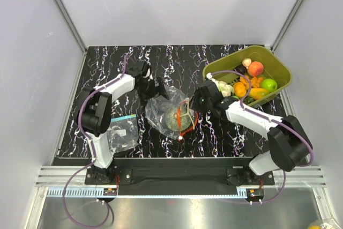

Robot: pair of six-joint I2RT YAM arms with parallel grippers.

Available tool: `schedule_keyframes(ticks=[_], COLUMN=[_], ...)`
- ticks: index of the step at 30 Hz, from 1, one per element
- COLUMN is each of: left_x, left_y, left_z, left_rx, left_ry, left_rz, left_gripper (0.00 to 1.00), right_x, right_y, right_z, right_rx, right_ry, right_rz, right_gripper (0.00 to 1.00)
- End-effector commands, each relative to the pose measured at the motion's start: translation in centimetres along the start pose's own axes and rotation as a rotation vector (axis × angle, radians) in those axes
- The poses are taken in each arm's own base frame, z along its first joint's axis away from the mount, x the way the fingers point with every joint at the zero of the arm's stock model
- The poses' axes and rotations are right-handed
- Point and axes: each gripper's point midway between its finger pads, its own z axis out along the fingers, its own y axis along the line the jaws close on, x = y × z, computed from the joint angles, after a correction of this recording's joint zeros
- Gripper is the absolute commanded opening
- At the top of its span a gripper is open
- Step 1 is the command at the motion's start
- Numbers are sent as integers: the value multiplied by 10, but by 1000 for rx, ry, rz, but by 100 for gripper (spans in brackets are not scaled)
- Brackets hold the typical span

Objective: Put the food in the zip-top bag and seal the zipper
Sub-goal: Place the fake fruit in the zipper food storage bag.

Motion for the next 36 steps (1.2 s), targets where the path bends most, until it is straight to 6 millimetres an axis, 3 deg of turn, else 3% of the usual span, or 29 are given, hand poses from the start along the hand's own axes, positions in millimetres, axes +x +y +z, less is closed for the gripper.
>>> schedule_keyframes(ticks=[1, 4, 5, 6, 8, 11, 16, 20, 24, 29, 31, 36], left_x=[-20, -25, -27, -26, -31, -33, -36, -44, -49, -46, -37, -20], left_y=[-16, -13, -11, -6, -7, -4, 10, 20, 15, -22, -45, -117], left_z=[-29, -40, -43, -46, -55, -66, -79, -109, -135, -157, -154, -153], left_rx=[2, -21, -31, -58, -72, -111, -209, -304, -339, -302, -271, -133], left_ry=[-79, -99, -104, -104, -127, -137, -174, -257, -327, -385, -381, -397], left_rz=[87, 93, 92, 98, 113, 138, 160, 176, 198, 269, 323, 443], left_gripper=[98, 99, 99, 99, 99, 99, 99, 99, 99, 99, 99, 99], right_x=[-24, -36, -44, -43, -50, -51, -45, -32, -22, -21, -24, -29], right_y=[7, 2, 7, -3, -5, -10, 1, 4, -1, -8, -16, -10], right_z=[-29, -43, -50, -56, -67, -80, -95, -99, -99, -87, -79, -61], right_rx=[67, 151, 155, 210, 234, 240, 161, 115, 101, 155, 211, 196], right_ry=[-50, -67, -84, -80, -98, -89, -56, -2, 14, 24, 17, 9], right_rz=[-78, -76, -67, -65, -30, -2, -11, -24, -1, 9, 12, -8], right_gripper=[44, 53, 62, 66, 73, 73, 61, 64, 68, 66, 59, 49])
